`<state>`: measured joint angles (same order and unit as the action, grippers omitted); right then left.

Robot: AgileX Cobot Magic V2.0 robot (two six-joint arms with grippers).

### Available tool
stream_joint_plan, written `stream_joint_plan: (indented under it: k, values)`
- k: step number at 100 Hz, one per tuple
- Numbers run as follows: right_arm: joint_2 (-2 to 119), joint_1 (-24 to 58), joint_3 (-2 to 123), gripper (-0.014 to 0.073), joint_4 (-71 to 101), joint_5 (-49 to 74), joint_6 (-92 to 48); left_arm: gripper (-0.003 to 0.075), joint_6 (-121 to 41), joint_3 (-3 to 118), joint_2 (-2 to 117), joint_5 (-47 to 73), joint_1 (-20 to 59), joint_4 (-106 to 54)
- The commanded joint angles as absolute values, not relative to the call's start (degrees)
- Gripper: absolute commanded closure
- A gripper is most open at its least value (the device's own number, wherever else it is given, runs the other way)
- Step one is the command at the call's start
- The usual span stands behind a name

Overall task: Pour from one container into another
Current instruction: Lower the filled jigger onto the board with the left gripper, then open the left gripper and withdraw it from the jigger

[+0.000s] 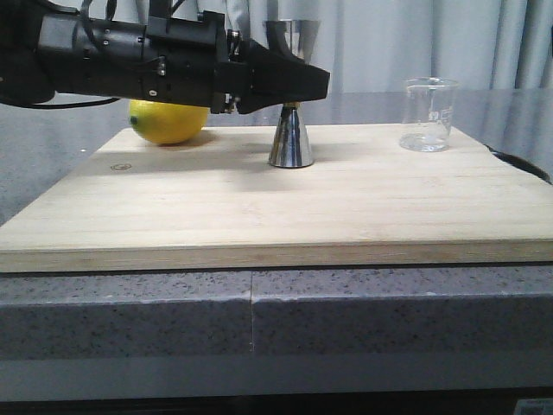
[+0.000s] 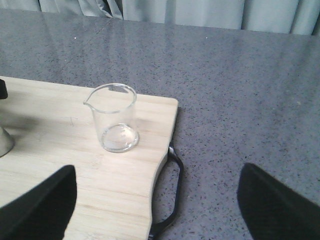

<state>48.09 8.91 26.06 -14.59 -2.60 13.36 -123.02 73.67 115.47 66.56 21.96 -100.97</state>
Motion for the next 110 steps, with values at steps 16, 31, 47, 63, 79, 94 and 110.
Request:
stream_joint_plan:
  k: [16, 31, 47, 63, 79, 94, 110]
  values:
    - [47.4, 8.9, 27.5, 0.0007, -15.2, -7.1, 13.0, 0.0331, -123.1, 75.0, 112.6, 73.3, 21.8, -105.9]
    - [47.4, 8.9, 27.5, 0.0007, -15.2, -7.1, 13.0, 0.0191, -122.6, 75.0, 112.6, 73.3, 21.8, -105.3]
    - [47.4, 8.9, 27.5, 0.0007, -15.4, -7.1, 13.0, 0.0180, -119.0, 75.1, 111.4, 71.1, 21.8, -100.0]
    - [47.4, 8.9, 27.5, 0.0007, -15.4, -7.1, 13.0, 0.0187, -111.7, 75.1, 107.6, 66.1, 21.8, -90.9]
    - [47.4, 8.9, 27.5, 0.0007, -15.4, -7.1, 13.0, 0.0187, -102.4, 75.1, 101.9, 56.9, 21.8, -79.8]
    - [47.4, 8.9, 27.5, 0.0007, -15.4, -7.1, 13.0, 0.0187, -92.0, 75.1, 96.5, 47.3, 21.7, -67.8]
    - [47.4, 8.9, 28.6, 0.0007, -14.1, -2.5, 13.0, 0.0187, -76.4, 75.2, 90.7, 44.0, 21.7, -55.0]
